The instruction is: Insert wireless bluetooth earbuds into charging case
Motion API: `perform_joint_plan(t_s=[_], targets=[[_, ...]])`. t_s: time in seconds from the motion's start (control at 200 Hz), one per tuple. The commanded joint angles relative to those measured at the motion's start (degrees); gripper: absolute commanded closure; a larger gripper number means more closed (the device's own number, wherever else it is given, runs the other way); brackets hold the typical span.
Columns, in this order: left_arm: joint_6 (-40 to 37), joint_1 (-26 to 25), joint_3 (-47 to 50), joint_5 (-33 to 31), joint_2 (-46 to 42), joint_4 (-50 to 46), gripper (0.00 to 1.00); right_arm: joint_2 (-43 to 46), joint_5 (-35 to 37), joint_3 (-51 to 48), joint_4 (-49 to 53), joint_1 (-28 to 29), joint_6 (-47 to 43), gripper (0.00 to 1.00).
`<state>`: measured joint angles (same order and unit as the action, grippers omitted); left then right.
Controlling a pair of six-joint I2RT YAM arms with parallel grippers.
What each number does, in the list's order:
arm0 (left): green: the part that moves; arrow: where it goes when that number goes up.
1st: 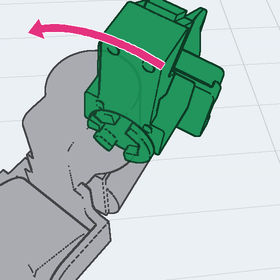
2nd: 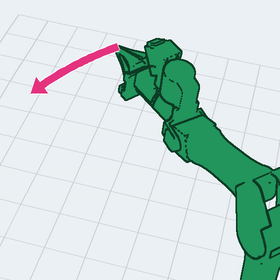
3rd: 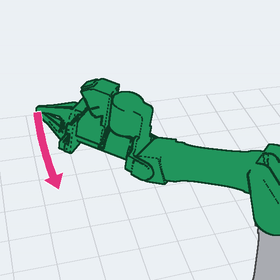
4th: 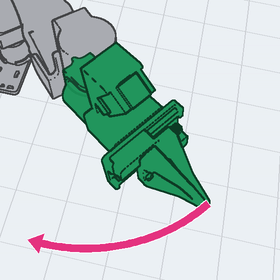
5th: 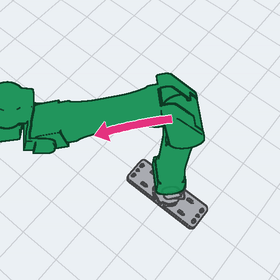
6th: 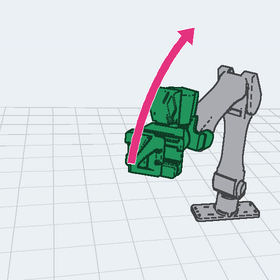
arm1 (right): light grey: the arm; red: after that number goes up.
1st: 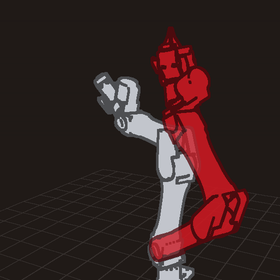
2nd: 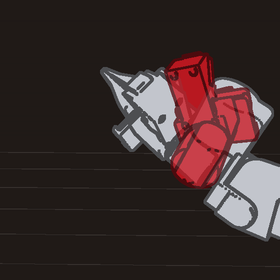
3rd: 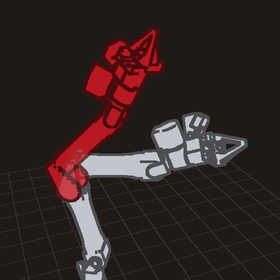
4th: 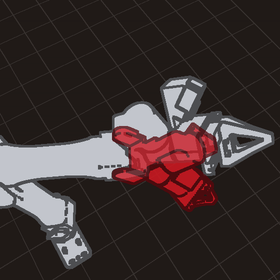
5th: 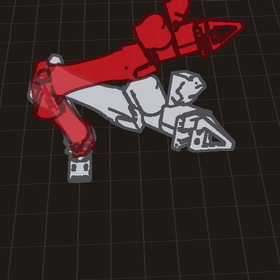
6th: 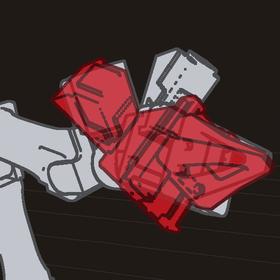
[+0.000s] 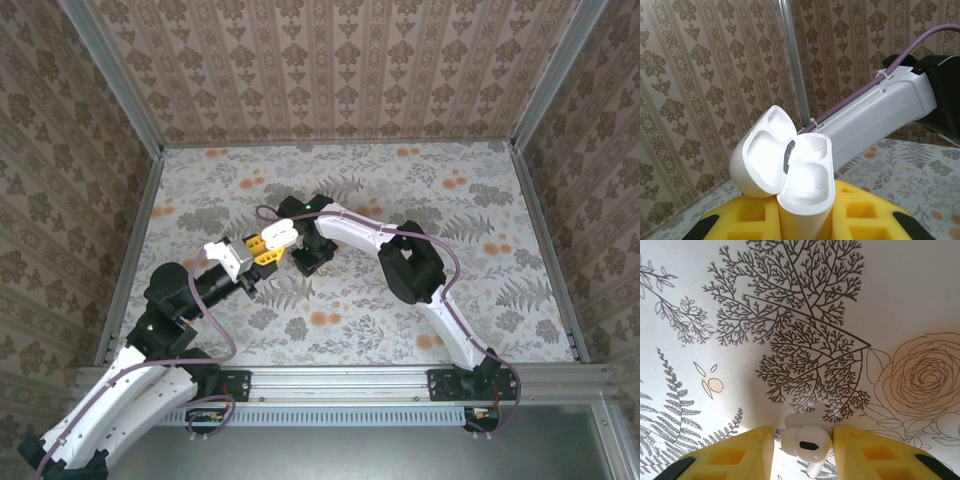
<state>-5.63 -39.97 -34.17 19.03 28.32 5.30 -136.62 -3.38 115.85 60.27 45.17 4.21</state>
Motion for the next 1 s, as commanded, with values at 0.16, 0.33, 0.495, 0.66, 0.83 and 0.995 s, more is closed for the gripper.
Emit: perform_joint_plan(t_s=[0.16,0.33,0.495,0.66,0.83,0.995], targets=[[0.38,0.41,-1.93,0.49,0.17,-0.56,0.83,0.09,3.44,-0.87,0.86,0.15,1.24,0.68],[-0.1,0.38,-2.22,1.16,3.1,-2.76,0.82,9.06,2.6,-12.51,-6.66,-2.71,7.05,0.69],[1.29,0.21,-1.38,2.62,7.11,0.69,0.82,20.95,2.87,-29.81,-13.45,-5.77,13.73,0.69],[3.22,-0.54,-0.31,3.47,12.55,6.66,0.82,33.21,3.94,-48.69,-18.77,-9.6,22.99,0.69],[4.13,-1.44,0.47,3.72,18.23,11.92,0.83,41.54,6.35,-59.56,-20.63,-12.27,29.08,0.68],[4.4,-2.01,-0.15,4.17,21.6,14.04,0.83,41.37,6.58,-61.71,-21.01,-12.9,30.96,0.67]])
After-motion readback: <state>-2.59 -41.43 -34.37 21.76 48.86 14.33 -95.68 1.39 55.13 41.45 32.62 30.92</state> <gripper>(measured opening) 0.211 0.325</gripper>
